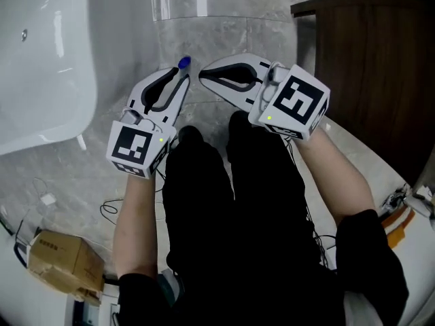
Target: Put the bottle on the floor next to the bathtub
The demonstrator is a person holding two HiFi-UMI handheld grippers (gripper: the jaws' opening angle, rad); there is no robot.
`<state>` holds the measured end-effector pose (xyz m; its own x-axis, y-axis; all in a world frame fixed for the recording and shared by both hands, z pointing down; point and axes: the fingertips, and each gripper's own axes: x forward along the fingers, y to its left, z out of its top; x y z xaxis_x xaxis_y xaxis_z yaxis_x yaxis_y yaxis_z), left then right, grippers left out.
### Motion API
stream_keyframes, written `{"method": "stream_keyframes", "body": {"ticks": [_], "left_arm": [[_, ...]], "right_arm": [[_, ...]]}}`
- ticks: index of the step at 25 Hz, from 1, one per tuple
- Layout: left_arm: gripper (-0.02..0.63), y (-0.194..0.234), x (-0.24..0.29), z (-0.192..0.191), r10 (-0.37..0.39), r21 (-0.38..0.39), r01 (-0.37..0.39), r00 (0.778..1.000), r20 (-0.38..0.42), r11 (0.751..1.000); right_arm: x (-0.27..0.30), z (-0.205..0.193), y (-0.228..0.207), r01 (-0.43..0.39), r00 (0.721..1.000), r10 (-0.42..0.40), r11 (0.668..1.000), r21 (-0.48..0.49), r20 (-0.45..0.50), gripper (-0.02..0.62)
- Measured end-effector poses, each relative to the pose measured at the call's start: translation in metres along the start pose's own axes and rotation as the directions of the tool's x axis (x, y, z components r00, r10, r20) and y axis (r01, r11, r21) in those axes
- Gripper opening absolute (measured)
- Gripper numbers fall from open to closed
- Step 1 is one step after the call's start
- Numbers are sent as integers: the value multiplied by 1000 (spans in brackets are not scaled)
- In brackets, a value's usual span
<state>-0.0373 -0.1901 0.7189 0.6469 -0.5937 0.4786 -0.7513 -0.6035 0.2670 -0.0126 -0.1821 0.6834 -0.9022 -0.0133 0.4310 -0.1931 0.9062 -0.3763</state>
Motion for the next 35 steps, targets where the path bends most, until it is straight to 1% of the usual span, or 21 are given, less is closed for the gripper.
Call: {"method": "stream_keyframes", "body": {"ticks": [2, 3, 5, 7, 9, 10, 13, 16, 19, 22, 25, 30, 35], "left_arm": [[51, -15, -27, 29, 11, -30, -11, 1000, 2, 999], [45, -23, -42, 43, 17, -49, -17, 1000, 5, 999], [35, -40, -73, 73, 26, -89, -25, 1000, 14, 996], [29, -58, -104, 105, 34, -114, -31, 999, 26, 993], [23, -76, -131, 138, 46, -118, -40, 998, 43, 992], [21, -85, -142, 154, 52, -118, -46, 997, 50, 992], [17, -114, -172, 196, 74, -122, -66, 995, 61, 990], [17, -141, -203, 236, 94, -116, -87, 994, 57, 989], [17, -168, -236, 271, 90, -121, -81, 994, 70, 989], [17, -187, -266, 294, 95, -124, -84, 992, 82, 989], [17, -194, -288, 310, 117, -135, -104, 989, 89, 985], [17, -207, -313, 325, 140, -172, -125, 987, 79, 977], [17, -219, -331, 352, 163, -191, -142, 982, 99, 971]], "right_arm": [[-11, 25, 29, 2, 1000, -4, 998, -56, -31, 28], [-19, 38, 44, -2, 999, -1, 998, -69, -43, 28], [-38, 66, 75, -10, 999, 7, 998, -56, -46, 28], [-61, 100, 102, -9, 999, 8, 1000, -20, -39, 28], [-85, 132, 124, -3, 999, 4, 1000, 18, -35, 28], [-96, 144, 135, -6, 999, 7, 1000, 22, -36, 28], [-126, 176, 169, -18, 999, 18, 1000, 17, -31, 28], [-149, 216, 201, -20, 1000, 20, 999, 26, 3, 28], [-165, 247, 231, -15, 1000, 15, 1000, 10, 7, 28], [-177, 273, 254, -8, 1000, 9, 1000, -29, 13, 28], [-187, 295, 269, -5, 999, 8, 999, -54, 46, 28], [-211, 312, 287, 2, 996, 2, 999, -51, 93, 28], [-238, 336, 295, 33, 989, -26, 998, -47, 142, 28]]}}
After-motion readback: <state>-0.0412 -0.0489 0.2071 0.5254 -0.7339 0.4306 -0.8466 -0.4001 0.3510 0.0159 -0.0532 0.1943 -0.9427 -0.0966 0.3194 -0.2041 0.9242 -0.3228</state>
